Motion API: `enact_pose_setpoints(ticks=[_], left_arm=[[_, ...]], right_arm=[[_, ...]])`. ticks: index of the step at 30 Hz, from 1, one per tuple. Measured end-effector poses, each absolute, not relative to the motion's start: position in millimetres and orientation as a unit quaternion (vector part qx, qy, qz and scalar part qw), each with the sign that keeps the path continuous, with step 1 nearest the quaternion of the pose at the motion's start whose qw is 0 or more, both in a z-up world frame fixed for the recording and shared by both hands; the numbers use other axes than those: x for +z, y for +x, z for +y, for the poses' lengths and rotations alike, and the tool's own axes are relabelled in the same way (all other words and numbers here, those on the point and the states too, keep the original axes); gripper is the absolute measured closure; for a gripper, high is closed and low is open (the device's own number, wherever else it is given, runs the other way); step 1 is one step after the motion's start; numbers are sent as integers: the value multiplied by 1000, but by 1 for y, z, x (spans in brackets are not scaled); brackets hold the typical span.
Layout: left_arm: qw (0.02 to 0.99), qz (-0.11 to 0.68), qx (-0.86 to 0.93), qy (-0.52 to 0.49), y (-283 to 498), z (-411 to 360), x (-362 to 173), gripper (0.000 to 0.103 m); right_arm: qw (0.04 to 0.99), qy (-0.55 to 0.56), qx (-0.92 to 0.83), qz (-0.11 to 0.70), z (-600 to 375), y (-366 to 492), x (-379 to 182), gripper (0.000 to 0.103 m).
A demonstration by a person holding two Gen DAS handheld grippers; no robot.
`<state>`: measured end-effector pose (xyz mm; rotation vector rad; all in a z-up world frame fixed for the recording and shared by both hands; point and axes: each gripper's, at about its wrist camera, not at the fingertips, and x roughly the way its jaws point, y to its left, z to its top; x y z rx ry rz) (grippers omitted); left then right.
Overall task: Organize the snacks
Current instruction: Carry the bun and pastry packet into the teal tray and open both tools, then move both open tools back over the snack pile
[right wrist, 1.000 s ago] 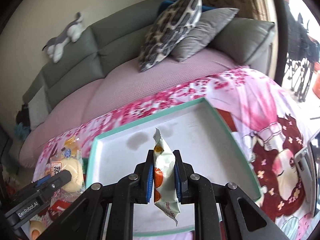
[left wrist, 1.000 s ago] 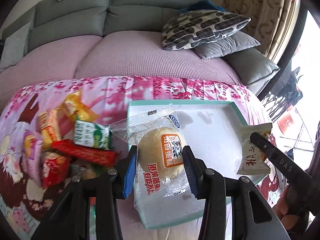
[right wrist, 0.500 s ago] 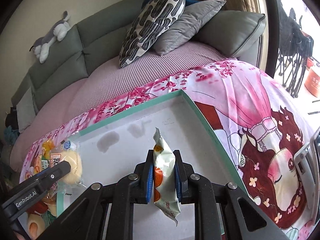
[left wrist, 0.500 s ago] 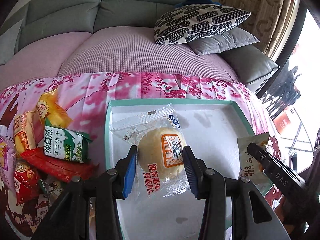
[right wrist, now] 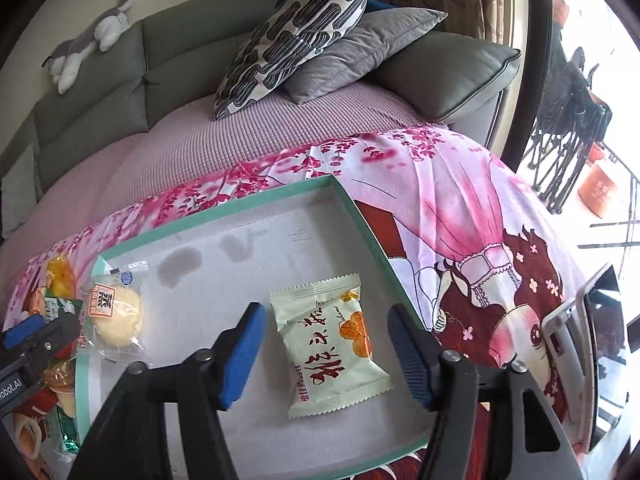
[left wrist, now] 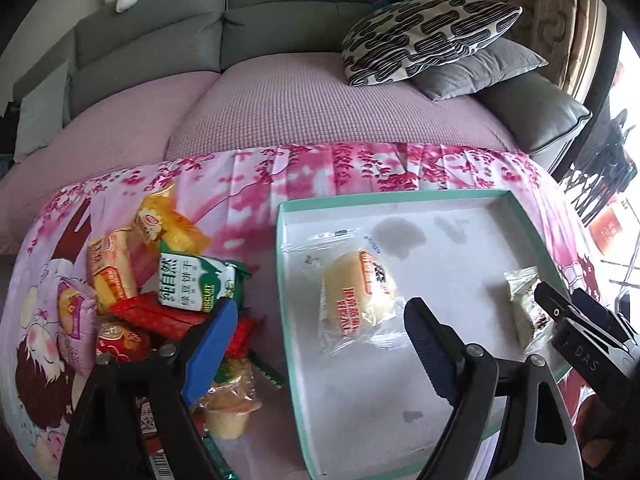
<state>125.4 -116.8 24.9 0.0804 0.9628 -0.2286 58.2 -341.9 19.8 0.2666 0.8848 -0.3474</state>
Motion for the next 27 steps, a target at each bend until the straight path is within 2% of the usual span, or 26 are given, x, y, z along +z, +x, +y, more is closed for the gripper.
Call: enact_pose_setpoints(ticks=[4, 6, 20, 27], left_arm=[[884, 458, -88, 34, 127, -112, 22, 6], [886, 456, -81, 33, 128, -109, 21, 2], [885, 456, -64, 73, 119, -114, 21, 1], [882, 465, -33, 72, 108, -102, 27, 1]], right_arm=[[877, 121, -160, 438, -338, 60, 15, 12], [876, 121, -155, 440, -336, 61, 14, 0], [876, 135, -138, 442, -333, 64, 14, 0], [890, 125, -135, 417, -318, 58, 29, 0]])
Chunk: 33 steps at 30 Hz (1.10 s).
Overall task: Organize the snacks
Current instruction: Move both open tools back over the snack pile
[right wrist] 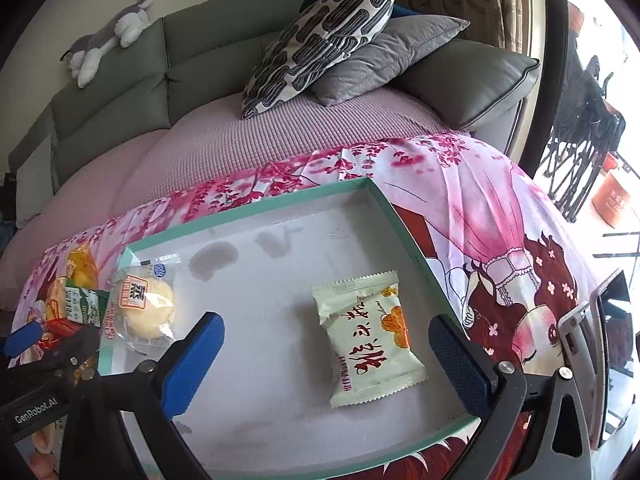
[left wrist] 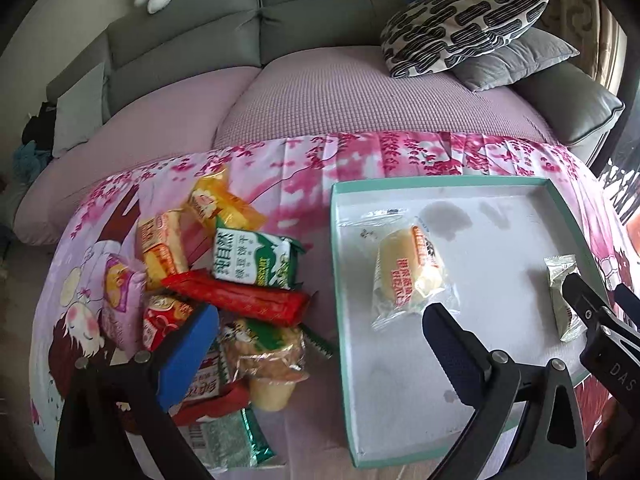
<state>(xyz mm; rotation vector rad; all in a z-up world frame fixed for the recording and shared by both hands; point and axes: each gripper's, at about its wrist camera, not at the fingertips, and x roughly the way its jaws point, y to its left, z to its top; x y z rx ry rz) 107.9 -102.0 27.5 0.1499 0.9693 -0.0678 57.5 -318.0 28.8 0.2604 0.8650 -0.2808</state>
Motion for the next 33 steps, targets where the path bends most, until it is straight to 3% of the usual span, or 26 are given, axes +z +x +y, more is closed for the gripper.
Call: enact_pose_setpoints(ticks=[11, 33], left_arm=[[872, 484, -14, 75, 79, -66, 35, 1], [849, 519, 91, -42, 61, 71, 28, 1]], right_arm=[[884, 83, -127, 442, -275, 52, 41, 0], [869, 74, 11, 489, -141, 59, 46, 0]])
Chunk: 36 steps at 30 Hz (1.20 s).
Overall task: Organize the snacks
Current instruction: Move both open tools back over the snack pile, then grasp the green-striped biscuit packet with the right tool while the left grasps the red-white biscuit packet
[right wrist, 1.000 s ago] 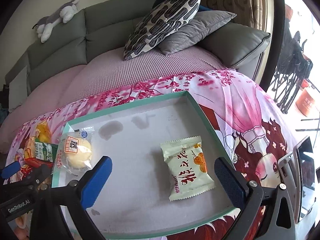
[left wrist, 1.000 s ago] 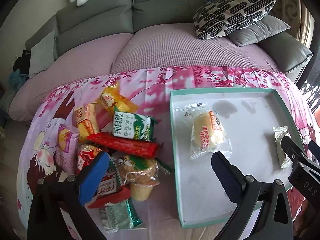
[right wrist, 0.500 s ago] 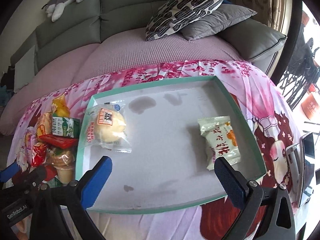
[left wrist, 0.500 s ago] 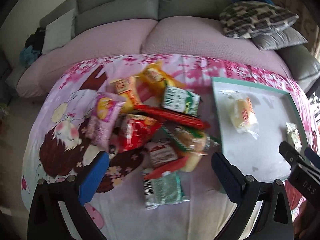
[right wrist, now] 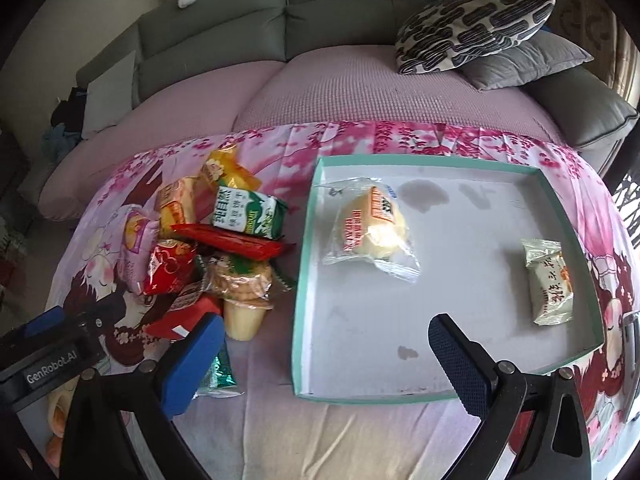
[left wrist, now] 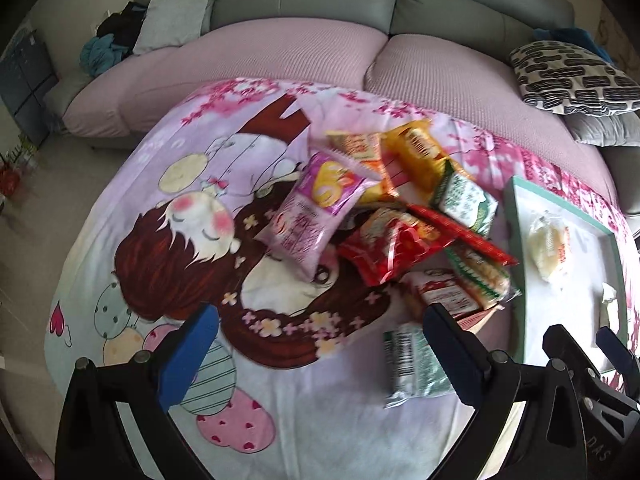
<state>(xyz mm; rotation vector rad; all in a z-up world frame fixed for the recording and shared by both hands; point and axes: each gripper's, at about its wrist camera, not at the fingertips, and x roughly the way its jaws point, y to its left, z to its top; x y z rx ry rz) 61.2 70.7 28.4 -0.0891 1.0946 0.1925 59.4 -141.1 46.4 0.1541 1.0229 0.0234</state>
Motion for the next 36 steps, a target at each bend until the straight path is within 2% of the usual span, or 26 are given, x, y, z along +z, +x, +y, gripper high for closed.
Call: enact_pose_setpoints(ticks=[13, 22, 36], left_arm=[[819, 560, 117, -54, 66, 104, -2, 1], [819, 559, 114, -64, 69, 115, -5, 1], [813, 568, 108, -66, 72, 115, -15, 1]], right_arm=[[852, 43, 55, 520, -83, 55, 23, 1], [842, 23, 83, 532, -50, 57, 8, 3], [823, 19, 98, 560, -36, 64, -26, 28]])
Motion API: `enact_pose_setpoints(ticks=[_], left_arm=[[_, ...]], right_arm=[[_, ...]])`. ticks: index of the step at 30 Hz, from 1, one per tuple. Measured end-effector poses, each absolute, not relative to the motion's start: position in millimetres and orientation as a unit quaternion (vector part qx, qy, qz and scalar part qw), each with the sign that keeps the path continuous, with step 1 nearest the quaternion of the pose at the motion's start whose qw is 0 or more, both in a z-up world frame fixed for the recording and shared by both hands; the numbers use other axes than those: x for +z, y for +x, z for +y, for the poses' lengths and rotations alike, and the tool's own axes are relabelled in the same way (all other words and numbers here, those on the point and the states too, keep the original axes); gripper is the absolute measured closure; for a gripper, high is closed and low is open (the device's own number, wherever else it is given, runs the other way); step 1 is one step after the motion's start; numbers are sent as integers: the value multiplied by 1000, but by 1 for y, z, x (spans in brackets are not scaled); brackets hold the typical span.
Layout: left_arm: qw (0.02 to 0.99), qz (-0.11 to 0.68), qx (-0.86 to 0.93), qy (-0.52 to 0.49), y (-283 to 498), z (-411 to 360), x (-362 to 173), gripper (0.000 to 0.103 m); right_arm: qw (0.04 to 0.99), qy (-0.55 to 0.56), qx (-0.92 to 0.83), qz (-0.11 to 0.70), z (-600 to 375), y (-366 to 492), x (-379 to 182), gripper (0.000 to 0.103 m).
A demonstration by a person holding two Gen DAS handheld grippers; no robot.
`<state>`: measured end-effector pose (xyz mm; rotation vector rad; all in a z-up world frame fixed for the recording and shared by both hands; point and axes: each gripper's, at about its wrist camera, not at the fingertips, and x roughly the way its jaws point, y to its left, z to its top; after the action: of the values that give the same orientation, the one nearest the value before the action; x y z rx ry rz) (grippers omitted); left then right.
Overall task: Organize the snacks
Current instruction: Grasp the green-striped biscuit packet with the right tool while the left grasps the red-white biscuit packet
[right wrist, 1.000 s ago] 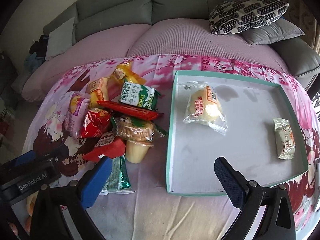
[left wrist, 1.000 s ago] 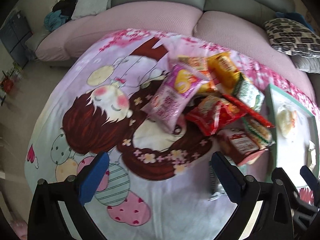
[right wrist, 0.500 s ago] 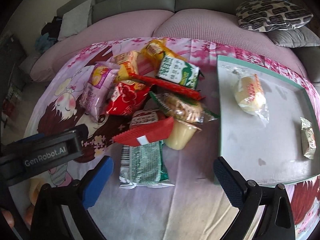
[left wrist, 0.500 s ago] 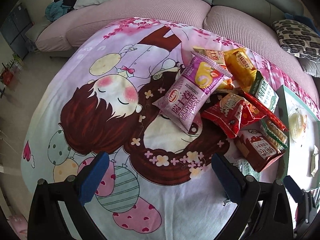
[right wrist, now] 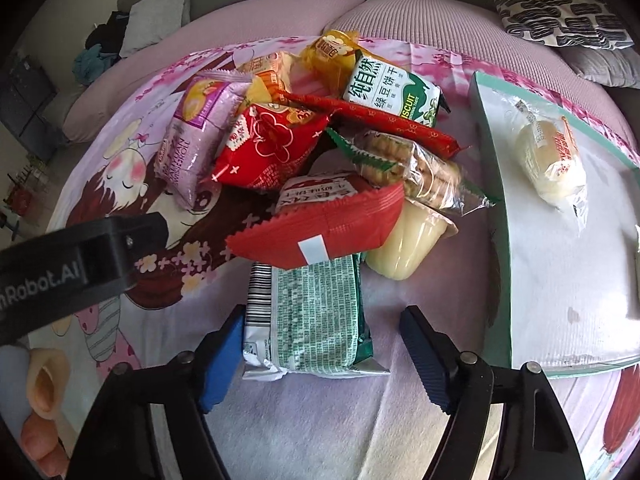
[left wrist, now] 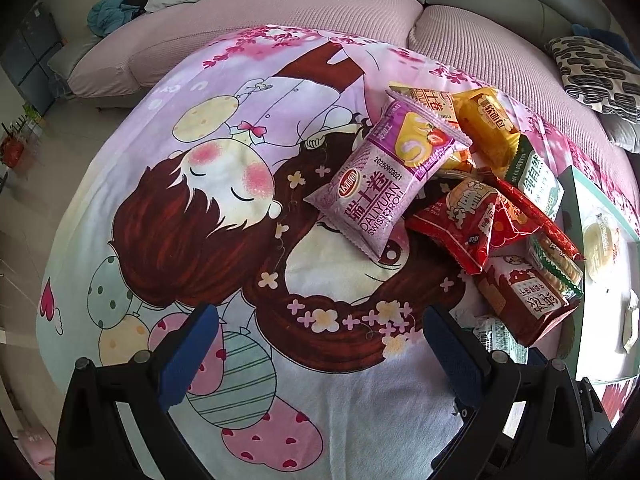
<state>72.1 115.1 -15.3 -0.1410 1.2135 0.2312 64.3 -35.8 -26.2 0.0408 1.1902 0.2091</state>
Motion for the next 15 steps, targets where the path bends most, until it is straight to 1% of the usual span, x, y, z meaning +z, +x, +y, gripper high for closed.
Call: enact_pose_setpoints(ticks=[1, 2, 4, 15], left_arm=[[812, 569, 108, -66, 72, 115, -16, 1], [812, 570, 107, -66, 72, 114, -17, 1], [812, 571, 104, -67, 72, 113, -18, 1], [814, 570, 85, -70, 71, 102, -14, 1]], right_arm=[[824, 17, 98, 557, -36, 63, -26, 30], [826, 14, 99, 555, -36, 63, -26, 36], [828, 13, 104, 551, -37, 61, -26, 40], [825, 2, 121, 551, -46, 42, -25, 46]])
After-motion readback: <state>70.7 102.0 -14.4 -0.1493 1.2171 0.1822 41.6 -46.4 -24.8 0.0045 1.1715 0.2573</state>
